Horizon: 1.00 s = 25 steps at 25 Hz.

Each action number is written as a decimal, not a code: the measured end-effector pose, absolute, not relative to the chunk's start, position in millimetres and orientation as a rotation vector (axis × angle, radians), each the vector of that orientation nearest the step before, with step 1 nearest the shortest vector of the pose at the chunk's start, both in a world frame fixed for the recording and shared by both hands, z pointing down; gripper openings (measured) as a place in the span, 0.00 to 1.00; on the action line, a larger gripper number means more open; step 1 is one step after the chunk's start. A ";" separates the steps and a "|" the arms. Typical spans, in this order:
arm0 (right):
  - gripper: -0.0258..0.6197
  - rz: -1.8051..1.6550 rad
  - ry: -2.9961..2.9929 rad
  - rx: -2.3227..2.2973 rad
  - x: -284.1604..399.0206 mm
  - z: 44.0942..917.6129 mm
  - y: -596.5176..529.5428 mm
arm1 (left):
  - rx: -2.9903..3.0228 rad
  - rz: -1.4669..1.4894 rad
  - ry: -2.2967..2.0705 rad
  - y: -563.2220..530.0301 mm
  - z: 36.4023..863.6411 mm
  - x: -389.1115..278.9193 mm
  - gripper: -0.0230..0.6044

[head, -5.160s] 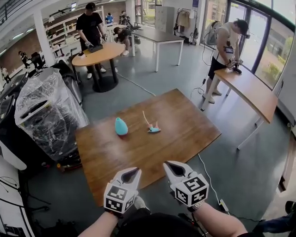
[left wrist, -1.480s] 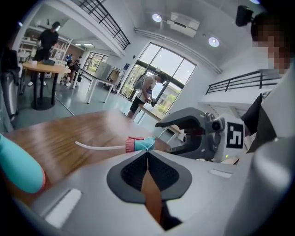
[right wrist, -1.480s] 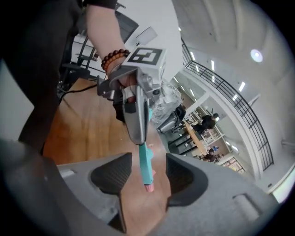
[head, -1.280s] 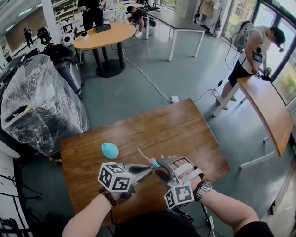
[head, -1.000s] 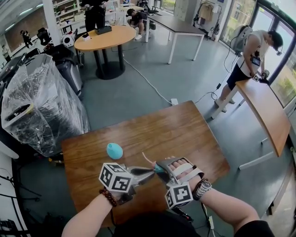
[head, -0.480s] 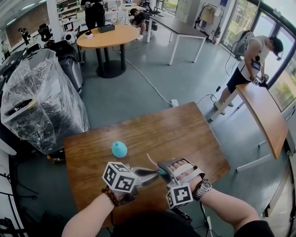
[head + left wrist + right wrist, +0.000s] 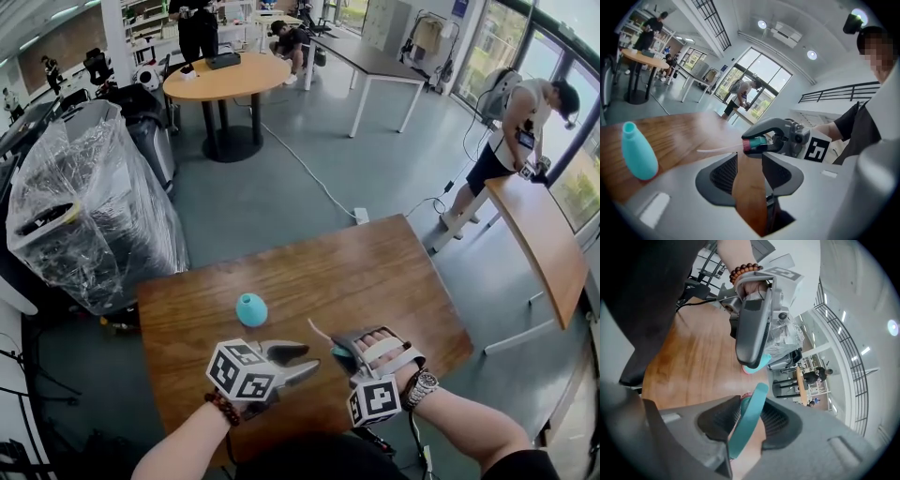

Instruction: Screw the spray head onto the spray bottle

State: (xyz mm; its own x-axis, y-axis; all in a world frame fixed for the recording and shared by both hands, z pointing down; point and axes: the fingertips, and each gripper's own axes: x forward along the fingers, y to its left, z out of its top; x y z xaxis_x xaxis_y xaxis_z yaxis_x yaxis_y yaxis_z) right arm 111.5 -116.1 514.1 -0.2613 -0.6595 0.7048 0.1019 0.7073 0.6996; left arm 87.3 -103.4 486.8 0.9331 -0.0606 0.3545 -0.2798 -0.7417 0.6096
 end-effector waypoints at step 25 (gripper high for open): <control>0.23 -0.719 -1.694 0.480 133.9 511.0 -128.6 | 2.342 0.793 -1.260 -220.3 624.8 -38.4 0.82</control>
State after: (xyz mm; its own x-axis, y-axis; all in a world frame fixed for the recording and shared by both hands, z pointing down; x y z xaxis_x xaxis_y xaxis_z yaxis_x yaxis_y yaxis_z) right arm 133.9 -128.6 511.0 -0.2405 -0.6556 0.7158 0.0598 0.7260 0.6851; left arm -38.4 -220.3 624.8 0.4435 -0.6385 0.6290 -0.8431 -0.5353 0.0511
